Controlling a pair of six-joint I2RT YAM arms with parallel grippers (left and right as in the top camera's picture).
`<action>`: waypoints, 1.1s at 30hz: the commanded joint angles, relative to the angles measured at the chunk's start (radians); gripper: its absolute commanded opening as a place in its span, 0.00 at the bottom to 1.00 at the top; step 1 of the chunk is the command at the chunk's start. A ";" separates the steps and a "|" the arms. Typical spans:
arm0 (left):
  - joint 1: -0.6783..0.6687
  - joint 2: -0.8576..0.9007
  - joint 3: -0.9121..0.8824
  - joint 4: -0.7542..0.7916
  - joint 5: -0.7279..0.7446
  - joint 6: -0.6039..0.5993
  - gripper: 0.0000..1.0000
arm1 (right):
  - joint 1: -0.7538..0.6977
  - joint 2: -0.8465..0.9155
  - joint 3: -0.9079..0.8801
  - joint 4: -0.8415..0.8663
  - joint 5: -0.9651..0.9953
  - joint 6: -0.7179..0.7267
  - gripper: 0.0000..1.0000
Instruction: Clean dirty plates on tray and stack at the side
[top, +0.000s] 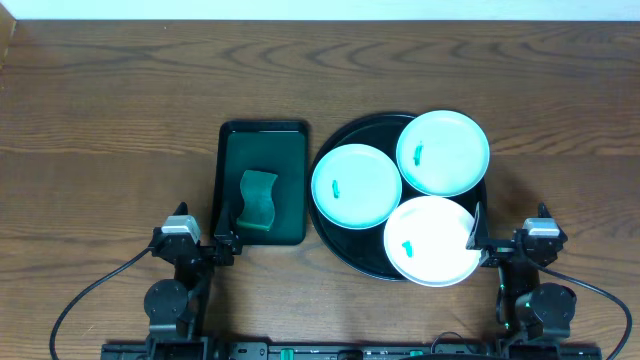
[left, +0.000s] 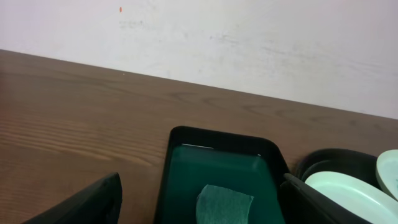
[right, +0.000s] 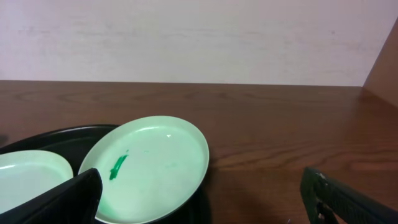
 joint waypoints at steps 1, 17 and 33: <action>-0.005 0.000 -0.008 -0.047 0.014 0.009 0.80 | 0.013 0.000 -0.001 -0.005 0.006 -0.003 0.99; -0.005 0.000 -0.008 -0.047 0.014 0.009 0.80 | 0.013 0.000 -0.001 -0.004 0.006 -0.003 0.99; -0.005 0.001 -0.008 -0.047 0.014 0.005 0.80 | 0.013 0.032 -0.001 -0.006 0.001 0.052 0.99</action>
